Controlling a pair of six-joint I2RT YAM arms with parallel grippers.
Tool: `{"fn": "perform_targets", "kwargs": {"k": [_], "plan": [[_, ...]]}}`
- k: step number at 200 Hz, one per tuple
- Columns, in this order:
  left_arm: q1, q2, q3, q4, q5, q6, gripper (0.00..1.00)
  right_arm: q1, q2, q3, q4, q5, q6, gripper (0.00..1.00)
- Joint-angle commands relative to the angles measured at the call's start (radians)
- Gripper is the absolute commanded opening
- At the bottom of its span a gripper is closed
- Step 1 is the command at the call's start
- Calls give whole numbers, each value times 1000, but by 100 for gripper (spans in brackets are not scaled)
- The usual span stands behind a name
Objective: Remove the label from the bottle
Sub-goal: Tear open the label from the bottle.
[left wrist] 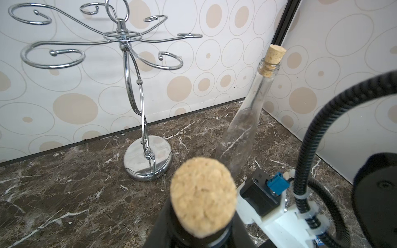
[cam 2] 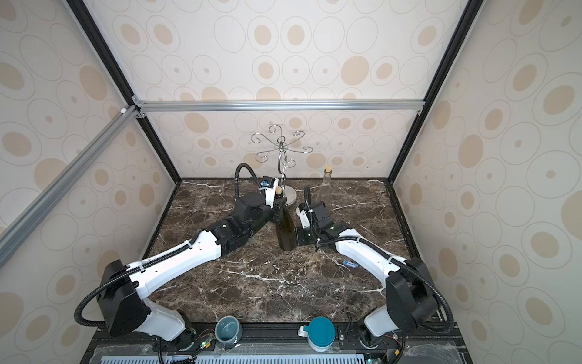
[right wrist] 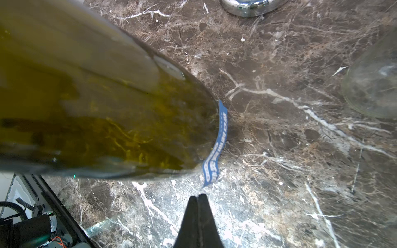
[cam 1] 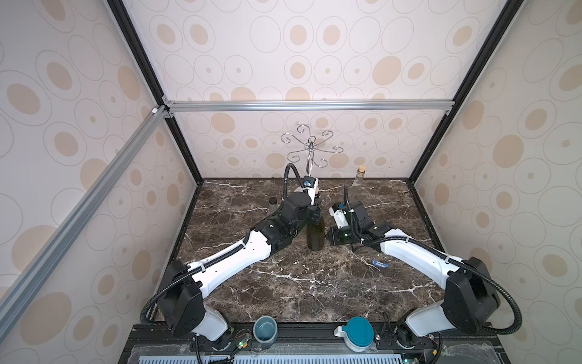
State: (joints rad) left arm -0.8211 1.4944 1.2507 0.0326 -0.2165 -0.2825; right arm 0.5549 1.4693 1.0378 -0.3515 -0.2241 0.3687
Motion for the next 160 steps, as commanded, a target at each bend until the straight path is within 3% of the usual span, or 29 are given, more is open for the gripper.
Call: {"fn": "perform_targets", "kwargs": {"k": [1, 160], "plan": [[-9, 13, 49, -29, 29, 31, 3, -11, -13, 19, -44, 22, -30, 0], [-9, 24, 67, -63, 134, 112, 4, -56, -31, 13, -73, 11, -71, 0]]}}
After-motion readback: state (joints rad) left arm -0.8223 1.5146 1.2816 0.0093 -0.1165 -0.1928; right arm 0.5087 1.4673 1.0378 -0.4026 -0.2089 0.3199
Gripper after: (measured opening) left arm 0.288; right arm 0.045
